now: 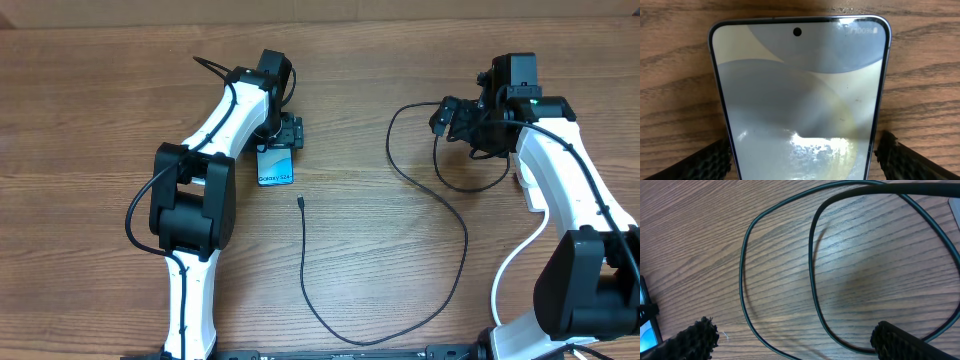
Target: Plug charger to phone and switch on socket
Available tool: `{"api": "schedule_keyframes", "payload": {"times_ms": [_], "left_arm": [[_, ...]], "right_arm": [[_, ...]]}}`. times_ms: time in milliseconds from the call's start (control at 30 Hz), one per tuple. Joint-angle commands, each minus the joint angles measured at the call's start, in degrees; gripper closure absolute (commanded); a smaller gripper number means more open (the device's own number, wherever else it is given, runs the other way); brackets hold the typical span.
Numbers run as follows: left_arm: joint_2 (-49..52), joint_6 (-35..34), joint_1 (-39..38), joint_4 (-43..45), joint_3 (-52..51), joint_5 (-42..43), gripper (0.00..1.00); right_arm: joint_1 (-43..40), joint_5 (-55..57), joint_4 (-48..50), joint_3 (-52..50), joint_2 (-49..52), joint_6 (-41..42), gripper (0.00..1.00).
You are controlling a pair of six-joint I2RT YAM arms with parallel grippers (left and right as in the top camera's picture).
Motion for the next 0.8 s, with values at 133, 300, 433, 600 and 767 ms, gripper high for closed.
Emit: {"api": "schedule_keyframes", "payload": {"times_ms": [133,300,433,600,767], "left_arm": [[6.0,2.4,-0.1,-1.9,-3.6,-2.2,0.14],[6.0,2.4,-0.1,-0.8,-5.1,-2.2,0.14],[6.0,2.3,0.0,0.7,-6.5,-2.1,0.14],[6.0,2.3,0.6,0.9,-6.8,-3.4,0.18],[6.0,2.3,2.0,0.5,-6.8,-4.0,0.16]], "right_arm": [[-0.2,0.4,0.1,0.2,-0.2,0.2,0.00],[-0.2,0.4,0.1,0.2,-0.2,0.2,0.00],[-0.2,0.4,0.1,0.2,-0.2,0.2,0.00],[-0.2,0.4,0.1,0.2,-0.2,0.2,0.00],[-0.2,0.4,0.1,0.2,-0.2,0.2,0.00]]}}
